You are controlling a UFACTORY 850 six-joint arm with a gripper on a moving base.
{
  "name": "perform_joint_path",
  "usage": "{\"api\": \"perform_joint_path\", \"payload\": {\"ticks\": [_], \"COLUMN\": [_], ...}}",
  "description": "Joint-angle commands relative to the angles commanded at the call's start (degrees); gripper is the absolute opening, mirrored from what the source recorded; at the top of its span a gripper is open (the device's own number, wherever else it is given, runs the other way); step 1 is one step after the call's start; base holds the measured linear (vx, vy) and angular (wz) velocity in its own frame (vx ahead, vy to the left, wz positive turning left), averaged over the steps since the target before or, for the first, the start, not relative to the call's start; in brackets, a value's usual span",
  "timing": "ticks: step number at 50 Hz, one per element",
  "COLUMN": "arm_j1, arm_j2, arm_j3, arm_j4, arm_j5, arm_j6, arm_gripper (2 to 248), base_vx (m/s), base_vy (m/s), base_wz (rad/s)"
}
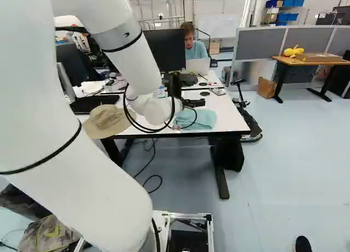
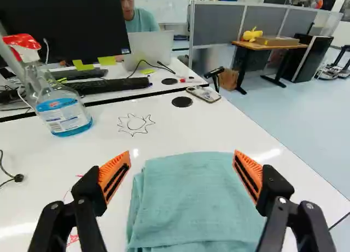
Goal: Clean the table with the green towel
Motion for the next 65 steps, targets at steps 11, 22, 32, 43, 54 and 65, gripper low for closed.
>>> {"api": "perform_joint_path", "payload": {"ticks": [11,22,32,43,54,65], "arm_j1": [-1.81,-3.44,-3.66,-3.65,-3.72,-3.68], "arm_j2": [-2.32,-4.59,-5.96,-7.09,-7.82,-8.19], "arm_j3": [-2.35,-4.71,-6.16,-7.38,-8.18,-8.58], "arm_j4": [0.00,0.00,0.00,0.00,0.00,0.00], "arm_j5": [-4.34,-8.69,-12.63,-16.58,-19.86,-22.25], "arm_j6": [0.00,0.00,0.00,0.00,0.00,0.00], "arm_gripper": [247,247,247,247,247,247], "base_vx": [0.000,0.000,0.000,0.000,0.000,0.000], "base_vy": [0.000,0.000,0.000,0.000,0.000,0.000], "base_wz": [0.000,0.000,0.000,0.000,0.000,0.000]}}
